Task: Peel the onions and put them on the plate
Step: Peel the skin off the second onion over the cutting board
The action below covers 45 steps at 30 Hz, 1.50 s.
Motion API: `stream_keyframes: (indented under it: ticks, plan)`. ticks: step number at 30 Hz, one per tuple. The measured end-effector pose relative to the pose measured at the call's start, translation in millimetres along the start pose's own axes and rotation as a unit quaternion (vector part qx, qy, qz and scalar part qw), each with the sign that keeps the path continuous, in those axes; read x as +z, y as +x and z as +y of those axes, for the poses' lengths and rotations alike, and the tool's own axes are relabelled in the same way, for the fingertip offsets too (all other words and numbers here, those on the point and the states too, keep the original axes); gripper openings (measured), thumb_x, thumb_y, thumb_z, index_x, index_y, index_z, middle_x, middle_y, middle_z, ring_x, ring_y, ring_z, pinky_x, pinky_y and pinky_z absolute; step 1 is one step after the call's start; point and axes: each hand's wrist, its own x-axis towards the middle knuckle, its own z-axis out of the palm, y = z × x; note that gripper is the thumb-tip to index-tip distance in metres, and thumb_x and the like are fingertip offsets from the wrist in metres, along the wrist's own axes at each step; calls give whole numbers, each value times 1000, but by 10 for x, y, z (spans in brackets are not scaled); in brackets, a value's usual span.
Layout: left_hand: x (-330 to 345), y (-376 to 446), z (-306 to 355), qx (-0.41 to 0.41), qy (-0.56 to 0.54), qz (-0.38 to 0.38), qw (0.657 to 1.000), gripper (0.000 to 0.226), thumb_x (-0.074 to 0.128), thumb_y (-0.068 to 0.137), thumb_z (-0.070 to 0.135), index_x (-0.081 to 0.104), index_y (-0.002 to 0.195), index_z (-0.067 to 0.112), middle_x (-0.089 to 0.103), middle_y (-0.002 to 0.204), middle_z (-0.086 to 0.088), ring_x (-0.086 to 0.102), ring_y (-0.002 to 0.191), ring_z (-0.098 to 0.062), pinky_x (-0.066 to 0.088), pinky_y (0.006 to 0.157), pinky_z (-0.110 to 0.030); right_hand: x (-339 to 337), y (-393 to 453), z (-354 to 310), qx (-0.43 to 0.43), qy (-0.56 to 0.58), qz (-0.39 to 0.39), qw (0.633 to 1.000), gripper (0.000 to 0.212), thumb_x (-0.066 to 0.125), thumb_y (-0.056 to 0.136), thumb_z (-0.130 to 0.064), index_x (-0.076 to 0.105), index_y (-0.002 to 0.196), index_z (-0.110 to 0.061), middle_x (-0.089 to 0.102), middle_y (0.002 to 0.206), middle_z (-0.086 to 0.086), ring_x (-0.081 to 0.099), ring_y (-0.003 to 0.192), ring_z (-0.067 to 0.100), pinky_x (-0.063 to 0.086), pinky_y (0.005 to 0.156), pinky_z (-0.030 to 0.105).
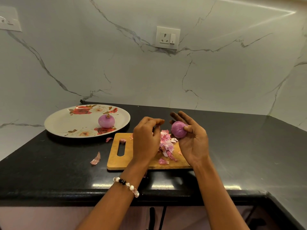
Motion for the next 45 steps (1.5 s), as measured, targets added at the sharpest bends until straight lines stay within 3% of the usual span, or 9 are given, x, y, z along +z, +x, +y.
stream_keyframes:
  ticks: [4,7,11,13,17,23,31,37,45]
  plan:
    - [-4,8,-42,16,5,14,1000,18,67,84,1,74,97,12,71,92,-2,64,86,-15,56,74,-29,9,10,16,-7,-32,-1,999,45,39,86,8,57,127,-2,65,128,18,68,108,25,57,85,31]
    - [-5,-5,-53,23,9,28,999,23,64,86,3,71,105,14,71,89,-1,63,89,-16,55,75,-33,25,1,32,4,-49,-11,999,50,31,89,18,56,127,-2,64,129,17,68,108,22,57,82,26]
    - [-3,-2,-38,9,42,46,998,31,47,91,34,67,111,22,70,87,9,56,95,-13,45,78,-43,43,-5,24,10,-54,1,998,53,29,89,19,54,130,-2,65,127,15,66,110,25,58,83,27]
    - [6,-4,-11,45,51,38,997,32,51,87,43,69,107,25,70,91,10,54,97,-14,40,78,-40,50,-11,21,19,-31,7,999,54,27,89,20,54,130,-3,64,126,17,65,111,29,59,84,29]
    - [44,-35,-27,148,26,-38,988,32,66,82,37,71,109,20,69,98,1,57,95,-16,50,76,-30,85,-39,-3,46,-1,-6,999,55,25,90,16,48,137,-1,60,132,24,65,110,31,60,82,30]
    - [18,-27,-46,118,-5,-48,992,27,70,82,22,72,107,13,71,94,-5,65,84,-13,49,76,-11,120,-70,-6,69,33,-9,997,49,28,97,4,42,143,1,53,139,26,59,120,34,59,88,34]
    - [2,-30,-25,123,42,-39,991,25,65,82,19,72,97,2,73,83,-11,70,70,-21,51,72,-21,65,-21,65,11,-68,-17,997,45,40,99,6,44,143,0,55,141,14,60,122,24,57,90,27]
    - [0,-32,-1,110,88,-40,989,15,73,80,14,72,89,1,71,76,-11,68,63,-21,54,62,-24,37,-32,79,-26,-195,-44,979,69,63,77,-17,47,143,-3,58,140,7,60,124,18,47,106,43]
    - [2,-6,-5,81,96,-37,991,14,69,82,10,69,93,1,69,81,-12,67,70,-23,49,65,-19,-12,-22,118,-56,-262,-52,962,57,61,84,-12,50,139,-6,61,136,4,60,124,18,49,105,45]
